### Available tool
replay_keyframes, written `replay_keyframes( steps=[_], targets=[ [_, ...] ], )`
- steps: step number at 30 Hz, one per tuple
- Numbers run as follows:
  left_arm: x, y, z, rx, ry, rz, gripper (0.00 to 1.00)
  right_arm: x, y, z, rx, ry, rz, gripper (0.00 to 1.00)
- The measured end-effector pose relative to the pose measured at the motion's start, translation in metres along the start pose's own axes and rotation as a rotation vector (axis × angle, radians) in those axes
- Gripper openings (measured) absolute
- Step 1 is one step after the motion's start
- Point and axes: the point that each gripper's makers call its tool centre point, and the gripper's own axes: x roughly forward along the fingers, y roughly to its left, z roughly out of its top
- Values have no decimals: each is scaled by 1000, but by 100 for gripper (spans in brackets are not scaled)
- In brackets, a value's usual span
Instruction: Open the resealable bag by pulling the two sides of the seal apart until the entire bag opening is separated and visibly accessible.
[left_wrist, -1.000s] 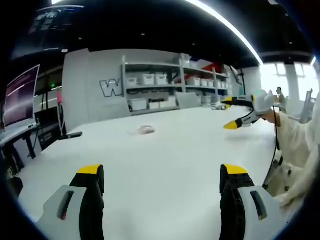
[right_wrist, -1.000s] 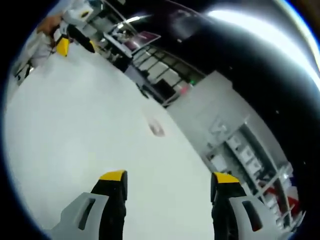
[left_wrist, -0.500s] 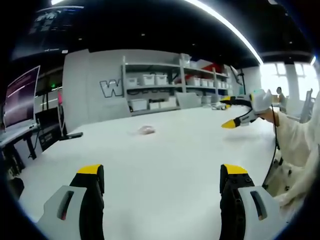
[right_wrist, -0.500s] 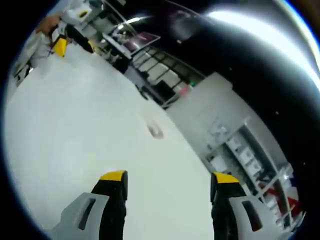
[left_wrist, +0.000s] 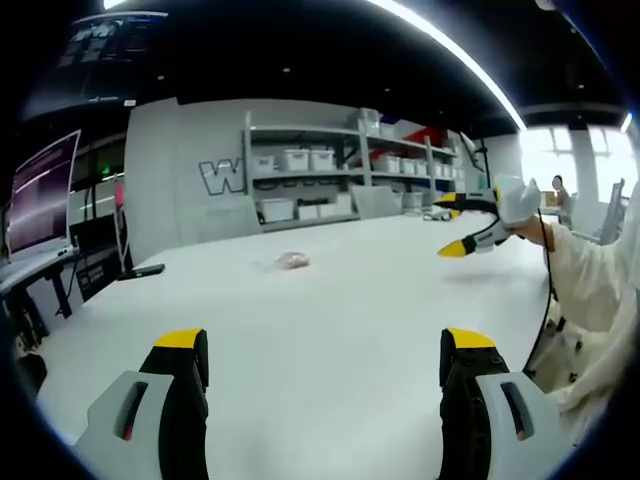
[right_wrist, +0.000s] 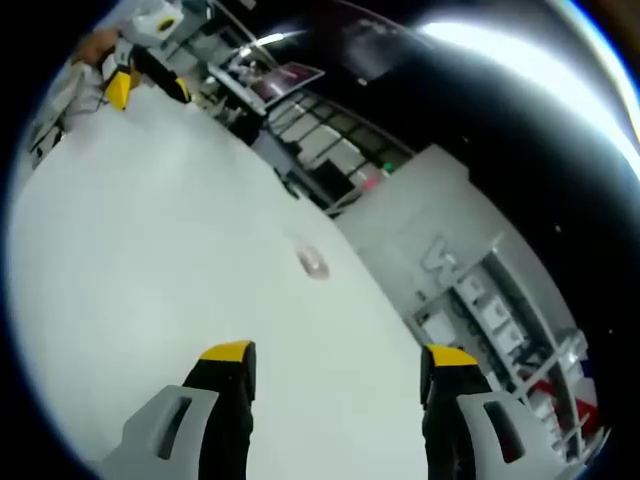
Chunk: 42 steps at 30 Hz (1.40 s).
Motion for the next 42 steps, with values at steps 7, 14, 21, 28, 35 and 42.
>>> replay_keyframes(
  steps=[7,14,21,28,35,42],
  targets=[
    [-3,1,-1,-3,-2,7,95,6,0,7,-27,-6,10,66],
    [-4,2,-1,-3,-1,10,95,11,1,10,-34,-9,27,66],
    [-3,1,-1,-3,-1,8,95,23,6,16,-33,-14,57,66],
    [-5,1,1,0,-2,8,95,29,8,19,-26,-19,71,66],
    [-6,2,1,-4,-6,7,95,32,10,17,-25,-6,75,66],
    [-9,2,0,-3,-3,6,95,37,12,18,-29,-1,84,66]
  ],
)
